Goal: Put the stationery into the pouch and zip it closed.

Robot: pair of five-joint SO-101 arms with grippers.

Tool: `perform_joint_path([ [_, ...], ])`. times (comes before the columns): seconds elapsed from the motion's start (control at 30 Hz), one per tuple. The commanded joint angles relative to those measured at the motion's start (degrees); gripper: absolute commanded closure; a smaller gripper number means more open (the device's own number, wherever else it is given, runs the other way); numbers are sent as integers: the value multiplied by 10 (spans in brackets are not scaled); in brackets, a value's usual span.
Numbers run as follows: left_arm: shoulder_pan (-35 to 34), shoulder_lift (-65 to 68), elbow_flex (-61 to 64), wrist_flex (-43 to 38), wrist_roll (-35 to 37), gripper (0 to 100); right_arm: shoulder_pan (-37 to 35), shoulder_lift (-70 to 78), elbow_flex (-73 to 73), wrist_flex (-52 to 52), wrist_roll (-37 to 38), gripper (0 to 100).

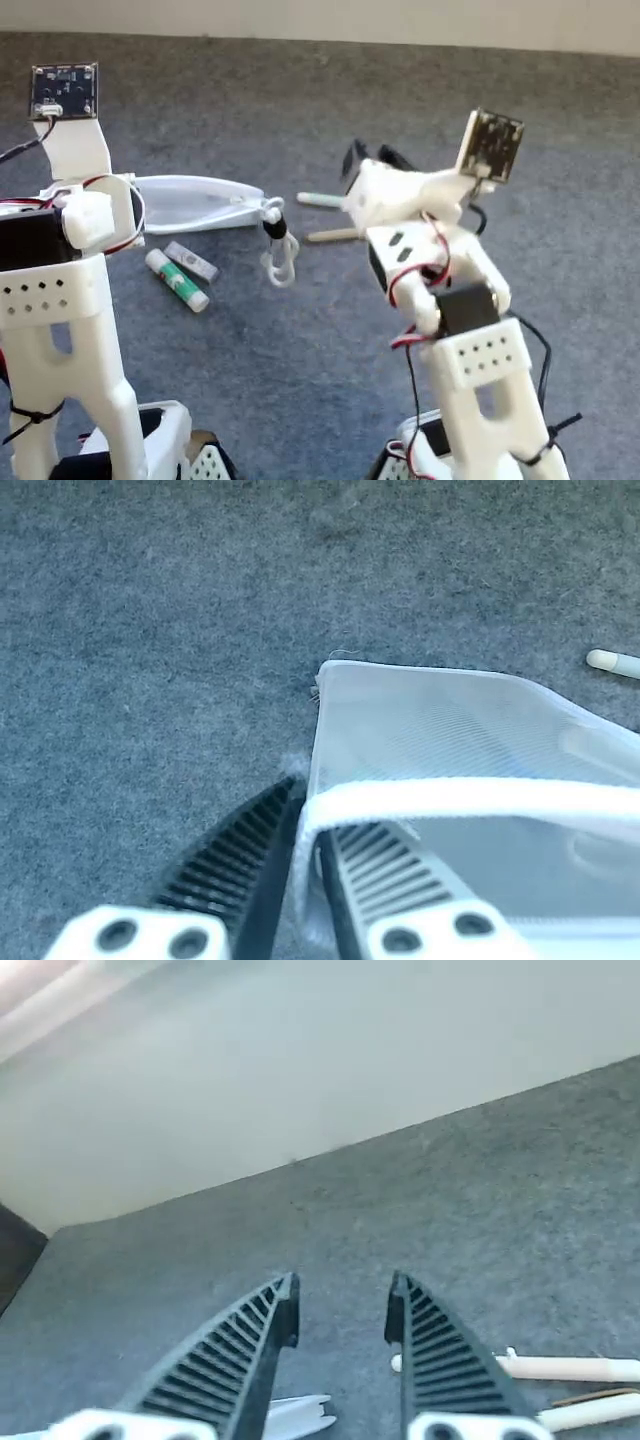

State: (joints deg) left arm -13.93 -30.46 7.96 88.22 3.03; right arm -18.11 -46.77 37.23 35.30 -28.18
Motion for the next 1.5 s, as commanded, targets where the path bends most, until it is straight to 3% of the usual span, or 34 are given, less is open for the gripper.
perform_joint_path([
  [0.0,-4,7,0,-9,6,993,24,41,-41,0,-5,857],
  [0.27,-5,7,1,-7,6,993,44,174,-84,1,-8,857],
  [0.57,-5,7,2,-6,6,993,44,297,-127,1,-76,858],
  [0.87,-5,7,3,-4,6,993,45,428,-188,1,-78,858],
  [1.47,-6,6,27,-8,4,993,63,473,-204,2,-78,858],
])
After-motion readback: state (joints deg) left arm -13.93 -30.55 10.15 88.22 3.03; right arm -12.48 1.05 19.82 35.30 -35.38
